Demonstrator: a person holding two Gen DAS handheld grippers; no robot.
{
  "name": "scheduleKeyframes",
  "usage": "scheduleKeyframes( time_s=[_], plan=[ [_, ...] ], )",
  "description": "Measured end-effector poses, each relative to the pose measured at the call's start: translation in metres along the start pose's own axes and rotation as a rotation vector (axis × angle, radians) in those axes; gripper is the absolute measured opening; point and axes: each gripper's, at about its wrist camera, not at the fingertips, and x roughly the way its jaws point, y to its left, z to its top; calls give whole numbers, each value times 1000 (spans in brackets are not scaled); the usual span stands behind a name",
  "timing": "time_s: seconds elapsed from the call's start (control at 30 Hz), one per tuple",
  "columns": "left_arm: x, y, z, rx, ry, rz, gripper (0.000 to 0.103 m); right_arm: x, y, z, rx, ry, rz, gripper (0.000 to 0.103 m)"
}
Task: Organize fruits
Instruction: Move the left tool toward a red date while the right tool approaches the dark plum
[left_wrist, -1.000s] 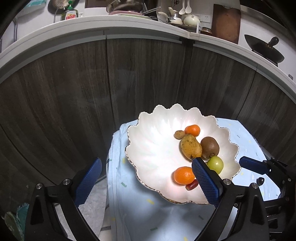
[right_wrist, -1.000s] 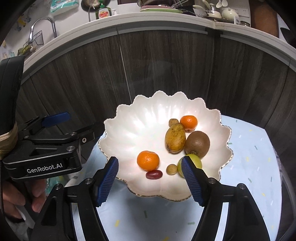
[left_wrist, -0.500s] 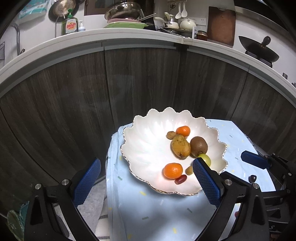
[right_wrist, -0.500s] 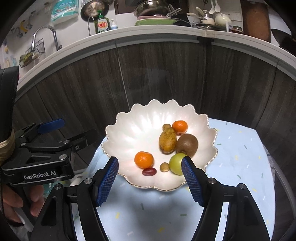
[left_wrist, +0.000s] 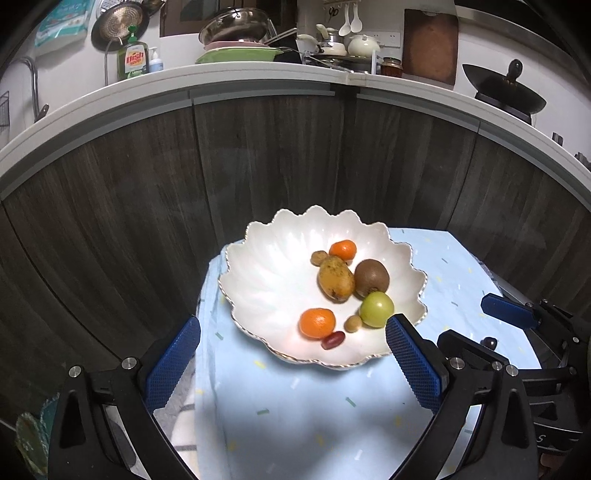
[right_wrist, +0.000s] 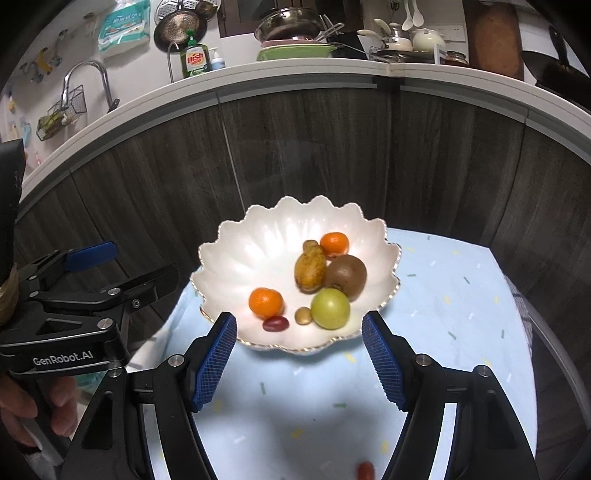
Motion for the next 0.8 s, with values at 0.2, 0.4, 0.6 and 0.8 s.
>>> scheduleKeyframes(
  time_s=[0.2,0.4,0.6,0.8],
  plan=[
    [-3,-18,-7,14,3,5,102,-7,-16,-10,6,6,-9,71],
    [-5,-36,-11,32,10,0,102,-13,-33,-17,15,8,-25,71],
    [-8,-48,-16,34,11,-8,102,-20,-46,-24,22,9,-42,71],
    [-9,-59,-25,19,19,-8,102,-25,-60,-33,22,13,-64,71]
  ],
)
